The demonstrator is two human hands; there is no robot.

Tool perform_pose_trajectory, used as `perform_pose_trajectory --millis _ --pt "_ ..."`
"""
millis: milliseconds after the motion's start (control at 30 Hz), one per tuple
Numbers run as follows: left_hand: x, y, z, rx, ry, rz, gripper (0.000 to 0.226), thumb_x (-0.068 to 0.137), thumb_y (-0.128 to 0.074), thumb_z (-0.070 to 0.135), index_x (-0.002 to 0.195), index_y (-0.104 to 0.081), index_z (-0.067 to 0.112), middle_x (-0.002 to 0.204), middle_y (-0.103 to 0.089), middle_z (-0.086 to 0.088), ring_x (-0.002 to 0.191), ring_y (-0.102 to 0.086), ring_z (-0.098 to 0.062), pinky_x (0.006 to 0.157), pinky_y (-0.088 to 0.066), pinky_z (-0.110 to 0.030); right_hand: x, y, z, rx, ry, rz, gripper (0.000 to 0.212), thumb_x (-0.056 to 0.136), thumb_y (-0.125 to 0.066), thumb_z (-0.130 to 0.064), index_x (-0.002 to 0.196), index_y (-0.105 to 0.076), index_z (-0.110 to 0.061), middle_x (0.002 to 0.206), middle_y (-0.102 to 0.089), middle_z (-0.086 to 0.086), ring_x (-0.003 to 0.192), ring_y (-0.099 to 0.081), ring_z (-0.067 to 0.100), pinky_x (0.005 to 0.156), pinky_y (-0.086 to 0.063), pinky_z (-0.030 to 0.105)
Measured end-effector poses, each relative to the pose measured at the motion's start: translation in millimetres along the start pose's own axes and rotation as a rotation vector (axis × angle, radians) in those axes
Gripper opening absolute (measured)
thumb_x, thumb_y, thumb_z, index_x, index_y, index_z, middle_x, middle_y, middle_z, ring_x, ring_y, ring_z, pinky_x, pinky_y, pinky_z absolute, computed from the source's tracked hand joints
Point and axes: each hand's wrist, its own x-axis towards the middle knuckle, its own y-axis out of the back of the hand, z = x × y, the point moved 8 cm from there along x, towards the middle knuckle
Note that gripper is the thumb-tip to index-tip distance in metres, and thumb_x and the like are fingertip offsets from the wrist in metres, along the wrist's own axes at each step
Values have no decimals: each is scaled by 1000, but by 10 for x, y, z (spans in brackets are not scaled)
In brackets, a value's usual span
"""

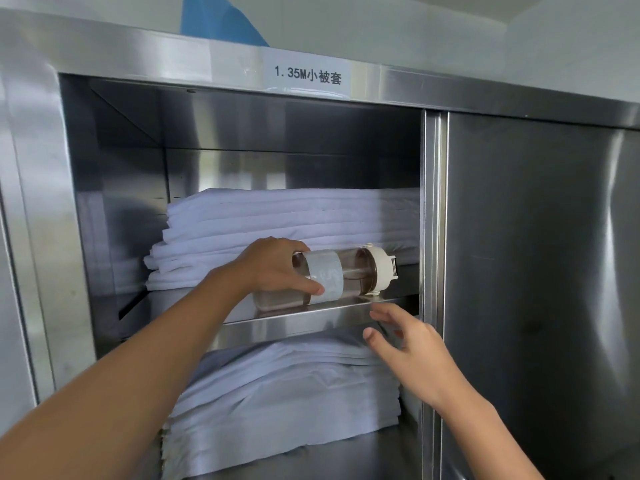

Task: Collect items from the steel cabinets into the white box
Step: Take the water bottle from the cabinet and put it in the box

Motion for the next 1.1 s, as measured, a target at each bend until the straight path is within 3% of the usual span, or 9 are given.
perform_pose_trajectory --millis 367,733,900,1100 --pt "-89 9 76 61 -5 -1 79 55 -74 77 122 -55 40 103 -62 21 93 -60 -11 82 -50 -32 -18 -80 -83 -6 5 11 51 93 -61 -53 140 -54 -36 133 -64 -23 127 -58 5 107 -46 32" --pt "-391 148 277 46 23 134 81 54 -76 74 125 -58 38 107 -65 18 96 -60 -14 82 -47 -32 -239 7 -152 -6 -2 50 50 93 -62 -51 140 -55 -34 135 -63 -19 127 -57 4 108 -47 33" --pt "-754 135 349 -244 183 224 76 53 -72 77 118 -60 40 105 -65 16 95 -61 -14 81 -51 -34 -388 109 -67 -16 -56 69 49 92 -61 -55 137 -56 -37 132 -65 -20 125 -58 4 106 -47 32" --pt "-1397 -328 415 -458 241 276 64 56 -78 70 111 -58 43 93 -65 21 87 -62 -9 76 -52 -31 -725 182 45 -52 -110 82 48 93 -62 -51 137 -58 -33 134 -65 -18 123 -60 5 102 -48 27"
